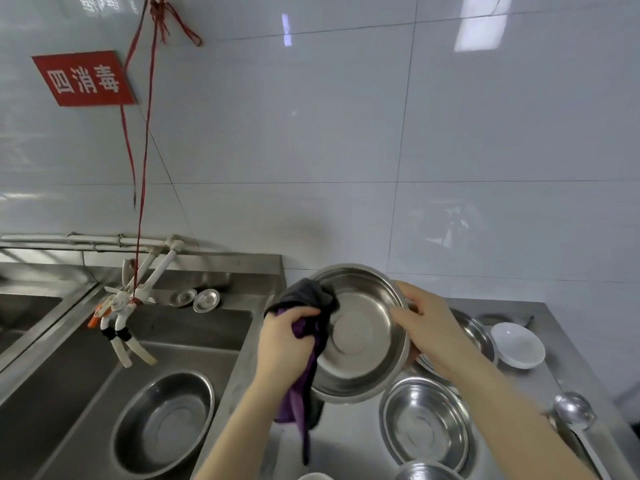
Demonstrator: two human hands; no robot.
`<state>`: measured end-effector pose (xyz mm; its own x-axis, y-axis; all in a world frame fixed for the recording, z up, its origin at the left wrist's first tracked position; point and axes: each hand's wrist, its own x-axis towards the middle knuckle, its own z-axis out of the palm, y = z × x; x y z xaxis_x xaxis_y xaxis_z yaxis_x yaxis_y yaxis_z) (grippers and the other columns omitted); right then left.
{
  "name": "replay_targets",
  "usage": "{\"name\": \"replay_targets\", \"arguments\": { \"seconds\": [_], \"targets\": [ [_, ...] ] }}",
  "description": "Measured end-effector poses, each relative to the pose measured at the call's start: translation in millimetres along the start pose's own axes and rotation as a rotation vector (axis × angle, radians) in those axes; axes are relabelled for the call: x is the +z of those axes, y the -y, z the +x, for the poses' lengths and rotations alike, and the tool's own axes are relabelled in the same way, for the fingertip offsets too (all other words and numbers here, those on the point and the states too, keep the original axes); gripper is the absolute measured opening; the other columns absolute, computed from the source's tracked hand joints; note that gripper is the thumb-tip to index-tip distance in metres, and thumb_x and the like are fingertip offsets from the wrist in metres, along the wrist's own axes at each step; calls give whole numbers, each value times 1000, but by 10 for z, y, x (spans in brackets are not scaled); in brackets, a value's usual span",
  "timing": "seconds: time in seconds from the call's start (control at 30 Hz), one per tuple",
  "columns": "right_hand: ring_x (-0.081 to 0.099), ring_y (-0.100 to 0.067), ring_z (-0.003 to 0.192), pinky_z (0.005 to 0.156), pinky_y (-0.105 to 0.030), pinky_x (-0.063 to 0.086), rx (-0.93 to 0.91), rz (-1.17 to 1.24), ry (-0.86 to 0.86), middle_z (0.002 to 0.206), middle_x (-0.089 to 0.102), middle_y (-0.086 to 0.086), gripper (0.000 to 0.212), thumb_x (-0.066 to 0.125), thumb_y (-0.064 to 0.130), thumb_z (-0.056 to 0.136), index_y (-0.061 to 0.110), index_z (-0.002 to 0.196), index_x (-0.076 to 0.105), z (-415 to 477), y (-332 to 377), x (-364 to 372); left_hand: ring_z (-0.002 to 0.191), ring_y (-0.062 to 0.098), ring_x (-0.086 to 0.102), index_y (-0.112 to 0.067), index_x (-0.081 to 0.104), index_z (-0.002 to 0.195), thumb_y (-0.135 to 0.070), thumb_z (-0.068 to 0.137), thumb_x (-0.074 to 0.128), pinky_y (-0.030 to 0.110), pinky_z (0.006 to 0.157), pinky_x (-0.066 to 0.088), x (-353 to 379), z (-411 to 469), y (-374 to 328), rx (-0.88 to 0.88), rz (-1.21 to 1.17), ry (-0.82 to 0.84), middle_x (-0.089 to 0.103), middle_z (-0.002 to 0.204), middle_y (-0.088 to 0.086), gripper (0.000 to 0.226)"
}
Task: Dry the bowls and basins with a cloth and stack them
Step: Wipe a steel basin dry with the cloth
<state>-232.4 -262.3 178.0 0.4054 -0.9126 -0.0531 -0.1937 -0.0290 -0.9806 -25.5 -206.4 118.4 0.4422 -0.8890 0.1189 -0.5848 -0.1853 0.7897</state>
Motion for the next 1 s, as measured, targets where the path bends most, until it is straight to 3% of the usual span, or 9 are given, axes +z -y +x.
{"name": "replay_targets", "arguments": {
  "seconds": [0.17, 0.3, 0.47, 0.53, 0.6, 0.7, 0.83, 0.9, 1.0],
  "targets": [
    [68, -43, 61, 51, -49, 59, 9, 60, -56, 88, 60, -31, 55, 45, -2, 88, 44, 106, 69, -79, -112, 173, 83, 4, 48, -34, 57, 118, -3, 84, 60, 11, 77, 34, 226, -353, -48, -209, -106, -122, 35, 119, 1, 46],
    [65, -36, 57, 50, -41, 58, 3, 137, -66, 87, 52, -34, 58, 45, -5, 88, 43, 108, 70, -150, -132, 218, 106, 15, 36, -31, 63, 118, -6, 83, 62, 18, 85, 31, 219, -373, -81, -182, -2, -284, 16, 119, -6, 43],
    [66, -23, 57, 51, -42, 57, -60, 204, -110, 85, 59, -21, 58, 44, -8, 89, 38, 115, 68, -189, -122, 299, 120, 22, 24, -35, 63, 114, -15, 82, 68, 31, 74, 43, 131, -292, -171, -112, 183, -365, 8, 146, -1, 39],
    [66, -24, 57, 52, -40, 57, -59, 224, -103, 86, 59, -23, 60, 43, -8, 89, 39, 116, 68, -197, -97, 288, 122, 24, 37, -33, 63, 114, -12, 80, 69, 28, 78, 41, 63, -210, -141, -41, 147, -289, 15, 146, -2, 40],
    [68, -31, 59, 53, -42, 58, -37, 199, -61, 87, 60, -27, 61, 44, -8, 88, 40, 115, 69, -198, -66, 211, 106, 22, 54, -31, 63, 116, -8, 79, 67, 21, 78, 39, -26, -105, -102, 17, 86, -149, 33, 128, -2, 43],
    [66, -36, 61, 53, -43, 59, 35, 122, 50, 78, 60, -23, 57, 44, -10, 84, 35, 104, 73, -173, -15, 17, 86, 14, 54, -36, 64, 106, -7, 77, 66, 11, 70, 37, -196, 52, -74, 133, 143, -10, 39, 101, -7, 41],
    [62, -25, 52, 45, -35, 55, 160, -52, 266, 62, 61, -2, 48, 44, -11, 84, 18, 109, 72, -38, 90, -206, 83, 10, 52, -40, 66, 94, -11, 75, 70, 20, 78, 44, -307, 206, -115, 337, 283, 286, 41, 93, -7, 35],
    [61, -23, 49, 41, -31, 52, 135, -82, 244, 60, 62, 0, 52, 43, -11, 84, 24, 109, 72, 18, 143, -231, 84, 9, 52, -41, 66, 94, -11, 77, 70, 19, 78, 44, -288, 241, -144, 342, 262, 289, 42, 93, -7, 35],
    [59, -22, 46, 39, -28, 50, 26, -107, 136, 60, 61, 0, 53, 44, -7, 86, 33, 108, 71, 24, 163, -167, 83, 4, 52, -38, 68, 96, -8, 76, 70, 6, 76, 39, -235, 195, -132, 306, 152, 91, 42, 94, -7, 37]
  ]
}}
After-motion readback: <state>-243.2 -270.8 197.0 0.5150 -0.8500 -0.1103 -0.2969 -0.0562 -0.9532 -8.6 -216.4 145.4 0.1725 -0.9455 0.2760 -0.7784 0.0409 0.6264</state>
